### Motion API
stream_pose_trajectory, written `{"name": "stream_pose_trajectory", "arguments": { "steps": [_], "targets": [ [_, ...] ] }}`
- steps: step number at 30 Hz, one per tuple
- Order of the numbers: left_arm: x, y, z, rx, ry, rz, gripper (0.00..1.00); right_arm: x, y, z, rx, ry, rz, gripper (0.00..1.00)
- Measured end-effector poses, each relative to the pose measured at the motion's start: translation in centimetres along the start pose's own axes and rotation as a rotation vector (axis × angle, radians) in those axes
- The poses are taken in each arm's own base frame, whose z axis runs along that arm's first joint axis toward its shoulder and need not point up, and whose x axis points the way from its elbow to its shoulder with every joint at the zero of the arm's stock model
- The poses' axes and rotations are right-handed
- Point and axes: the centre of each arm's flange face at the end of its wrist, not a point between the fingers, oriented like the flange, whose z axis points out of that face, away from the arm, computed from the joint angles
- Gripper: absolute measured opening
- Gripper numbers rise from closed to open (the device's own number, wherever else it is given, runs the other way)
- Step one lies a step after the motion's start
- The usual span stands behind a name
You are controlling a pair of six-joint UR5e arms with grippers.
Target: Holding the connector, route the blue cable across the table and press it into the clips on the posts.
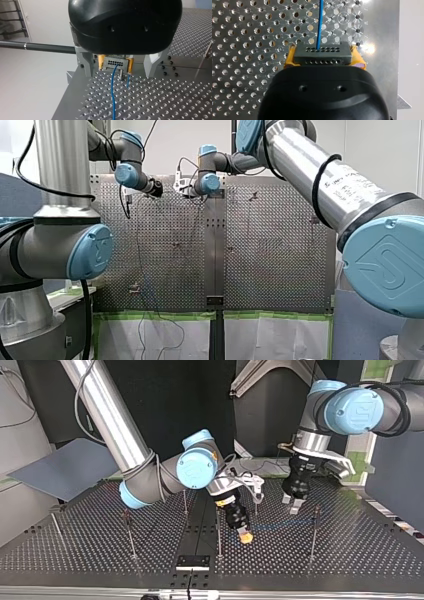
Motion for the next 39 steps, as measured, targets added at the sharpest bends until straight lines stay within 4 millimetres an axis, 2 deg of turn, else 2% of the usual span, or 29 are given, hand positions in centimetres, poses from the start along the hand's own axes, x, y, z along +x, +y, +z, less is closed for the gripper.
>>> {"name": "stream_pose_trajectory", "arguments": {
  "steps": [11,24,34,39],
  "targets": [
    [0.0,-0.3,3.2,-0.053,-0.005,0.022,1.00,0.0,0.1,0.0,0.002,0.000,0.000,0.00],
    [0.0,-0.5,3.8,-0.108,-0.012,0.026,1.00,0.0,0.2,0.0,0.000,0.000,0.000,0.00],
    [0.1,-0.2,6.8,-0.106,-0.041,0.017,1.00,0.0,0.2,0.0,0.000,0.000,0.000,0.00],
    [0.4,0.2,7.4,-0.111,-0.040,-0.006,1.00,0.0,0.2,0.0,0.000,0.000,0.000,0.00]
  ]
}}
